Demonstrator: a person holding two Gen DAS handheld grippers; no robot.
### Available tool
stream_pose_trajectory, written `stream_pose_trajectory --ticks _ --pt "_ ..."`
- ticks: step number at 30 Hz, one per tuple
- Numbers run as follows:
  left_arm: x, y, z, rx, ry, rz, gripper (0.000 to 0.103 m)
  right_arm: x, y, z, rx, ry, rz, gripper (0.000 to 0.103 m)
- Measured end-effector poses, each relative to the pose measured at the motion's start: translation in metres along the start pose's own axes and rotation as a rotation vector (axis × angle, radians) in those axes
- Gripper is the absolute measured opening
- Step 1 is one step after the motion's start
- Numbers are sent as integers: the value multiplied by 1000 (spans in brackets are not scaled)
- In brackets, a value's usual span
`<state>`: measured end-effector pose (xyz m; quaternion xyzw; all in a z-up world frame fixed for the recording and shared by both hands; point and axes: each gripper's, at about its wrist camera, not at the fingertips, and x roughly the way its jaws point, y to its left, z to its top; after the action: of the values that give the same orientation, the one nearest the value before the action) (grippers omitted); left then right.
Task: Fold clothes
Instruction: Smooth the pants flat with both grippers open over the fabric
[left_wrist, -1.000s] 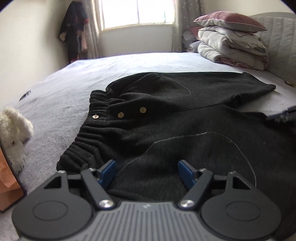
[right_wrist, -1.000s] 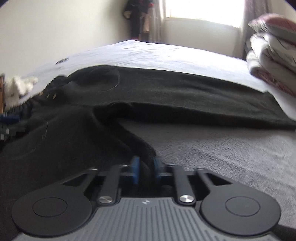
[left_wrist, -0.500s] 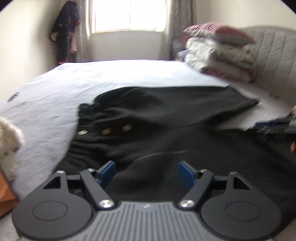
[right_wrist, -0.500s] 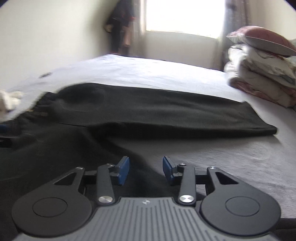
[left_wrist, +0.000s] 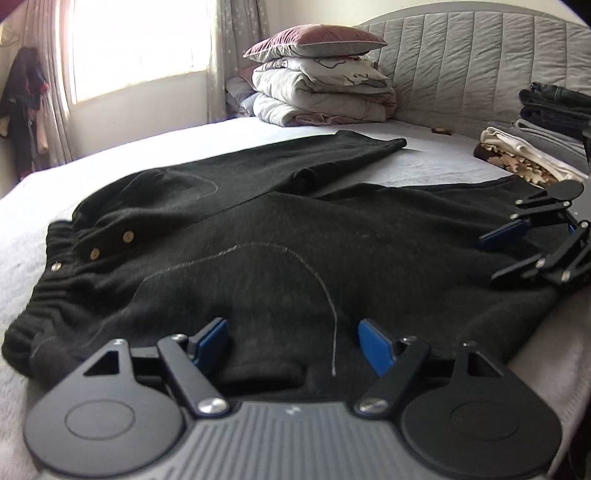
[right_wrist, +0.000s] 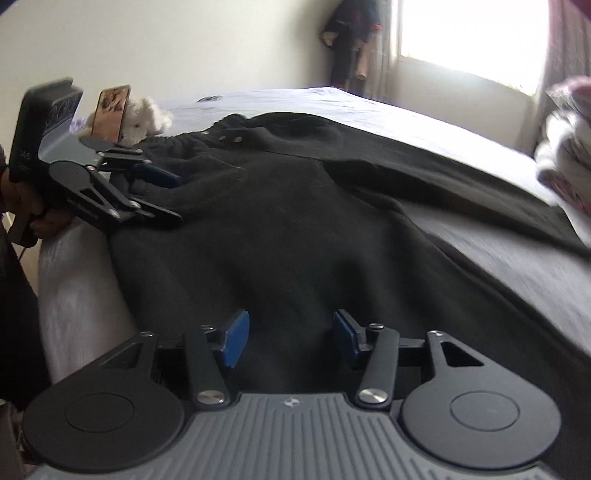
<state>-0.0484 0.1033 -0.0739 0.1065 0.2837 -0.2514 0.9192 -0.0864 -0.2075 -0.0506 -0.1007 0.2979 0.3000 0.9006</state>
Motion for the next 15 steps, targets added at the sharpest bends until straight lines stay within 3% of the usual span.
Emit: stream_pose_trajectory --ticks 5,7,11,15 --pt "-7 0 20 10 67 -3 79 -31 -27 -14 107 11 -70 53" --pt "-7 -3 30 8 46 -11 79 -36 -33 -12 142 -21 -124 54" --pt "11 -17 57 16 3 -57 79 -24 -43 6 193 -43 -245 54" --pt "45 -34 79 19 16 -70 79 -1 -45 23 220 -50 -288 54"
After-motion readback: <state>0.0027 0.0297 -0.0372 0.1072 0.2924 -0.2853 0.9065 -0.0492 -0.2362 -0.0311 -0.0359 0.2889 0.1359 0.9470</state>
